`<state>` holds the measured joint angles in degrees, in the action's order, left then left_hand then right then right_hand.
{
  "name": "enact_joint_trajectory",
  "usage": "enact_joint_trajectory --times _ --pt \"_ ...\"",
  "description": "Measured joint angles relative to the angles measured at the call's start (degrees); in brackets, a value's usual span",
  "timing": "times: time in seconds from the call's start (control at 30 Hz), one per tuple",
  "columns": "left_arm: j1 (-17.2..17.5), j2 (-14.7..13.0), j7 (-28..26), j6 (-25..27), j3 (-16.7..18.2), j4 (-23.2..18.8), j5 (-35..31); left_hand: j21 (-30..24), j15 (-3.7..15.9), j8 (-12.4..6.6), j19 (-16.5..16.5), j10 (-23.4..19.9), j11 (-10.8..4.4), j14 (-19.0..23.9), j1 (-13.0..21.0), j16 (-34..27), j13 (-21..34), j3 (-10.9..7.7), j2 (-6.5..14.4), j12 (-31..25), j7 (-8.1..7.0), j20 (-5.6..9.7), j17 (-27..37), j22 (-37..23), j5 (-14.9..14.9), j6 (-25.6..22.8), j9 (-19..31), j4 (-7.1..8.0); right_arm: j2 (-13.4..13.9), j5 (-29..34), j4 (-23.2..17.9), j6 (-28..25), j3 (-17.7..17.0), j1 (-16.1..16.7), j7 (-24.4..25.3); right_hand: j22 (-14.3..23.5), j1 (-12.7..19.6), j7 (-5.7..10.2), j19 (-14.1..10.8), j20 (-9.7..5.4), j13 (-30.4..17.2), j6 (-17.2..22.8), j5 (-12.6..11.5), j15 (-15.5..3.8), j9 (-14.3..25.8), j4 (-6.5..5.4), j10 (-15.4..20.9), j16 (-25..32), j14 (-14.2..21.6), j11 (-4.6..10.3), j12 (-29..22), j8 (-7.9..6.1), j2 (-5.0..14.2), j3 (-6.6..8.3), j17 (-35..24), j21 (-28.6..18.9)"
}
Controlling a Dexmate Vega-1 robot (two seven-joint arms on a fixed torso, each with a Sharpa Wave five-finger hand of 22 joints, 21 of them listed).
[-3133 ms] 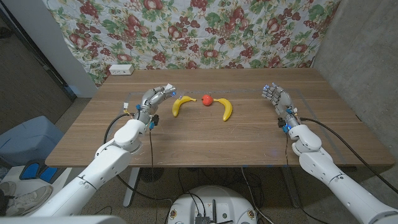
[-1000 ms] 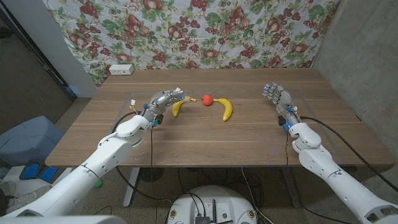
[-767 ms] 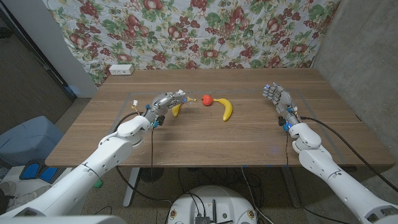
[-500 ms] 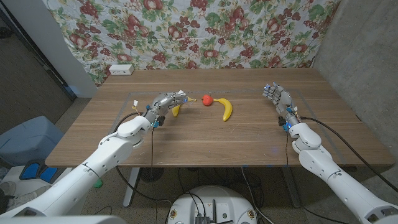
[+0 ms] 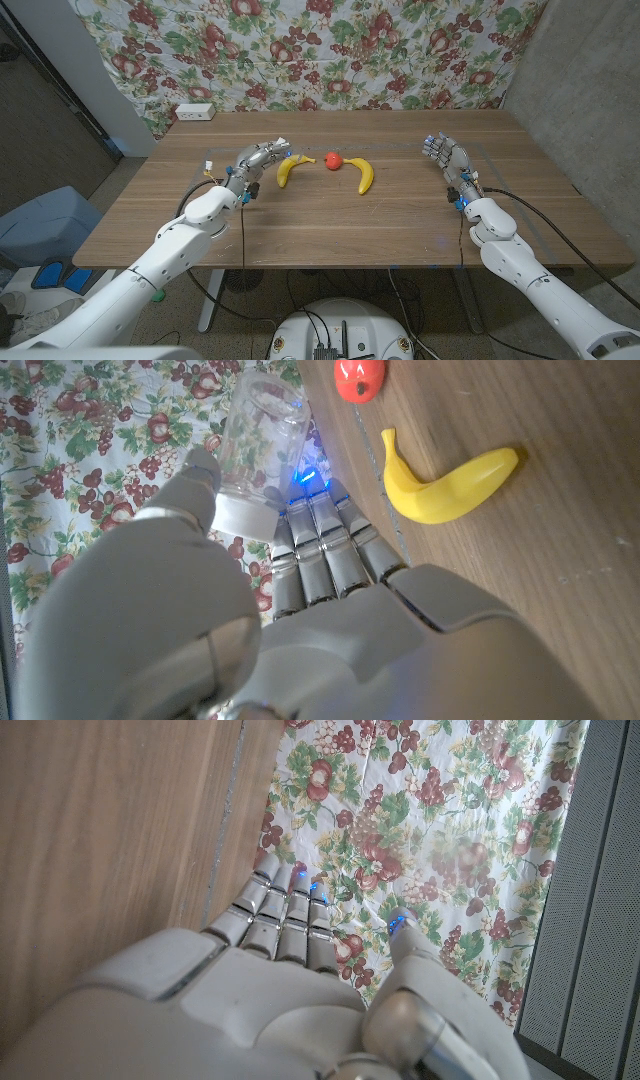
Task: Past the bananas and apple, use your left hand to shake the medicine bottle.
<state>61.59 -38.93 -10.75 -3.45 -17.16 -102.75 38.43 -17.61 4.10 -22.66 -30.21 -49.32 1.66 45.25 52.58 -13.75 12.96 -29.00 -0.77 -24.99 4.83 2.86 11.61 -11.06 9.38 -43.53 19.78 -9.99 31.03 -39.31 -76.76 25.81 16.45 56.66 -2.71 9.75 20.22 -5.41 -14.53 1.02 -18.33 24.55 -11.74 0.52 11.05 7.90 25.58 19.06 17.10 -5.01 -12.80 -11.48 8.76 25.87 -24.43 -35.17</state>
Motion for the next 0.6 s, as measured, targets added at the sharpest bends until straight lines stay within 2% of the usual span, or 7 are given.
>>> enact_joint_trajectory --times 0.6 --pt "3.22 2.05 -7.09 -5.12 4.29 -1.48 -3.70 -0.23 0.25 0.00 0.00 -0.55 -0.02 0.22 0.01 0.00 0.00 0.38 -0.01 0.54 0.10 0.00 -0.01 0.00 0.20 -0.10 0.00 0.08 0.11 0.00 -0.14 0.01 0.00 0.16 -0.02 0.00 0.00 0.00 0.00 0.00 -0.02 0.00 0.00 0.00 0.00 0.00 0.00 0.00 0.00 0.00 0.00 0.00 0.00 0.00 -0.01 0.44"
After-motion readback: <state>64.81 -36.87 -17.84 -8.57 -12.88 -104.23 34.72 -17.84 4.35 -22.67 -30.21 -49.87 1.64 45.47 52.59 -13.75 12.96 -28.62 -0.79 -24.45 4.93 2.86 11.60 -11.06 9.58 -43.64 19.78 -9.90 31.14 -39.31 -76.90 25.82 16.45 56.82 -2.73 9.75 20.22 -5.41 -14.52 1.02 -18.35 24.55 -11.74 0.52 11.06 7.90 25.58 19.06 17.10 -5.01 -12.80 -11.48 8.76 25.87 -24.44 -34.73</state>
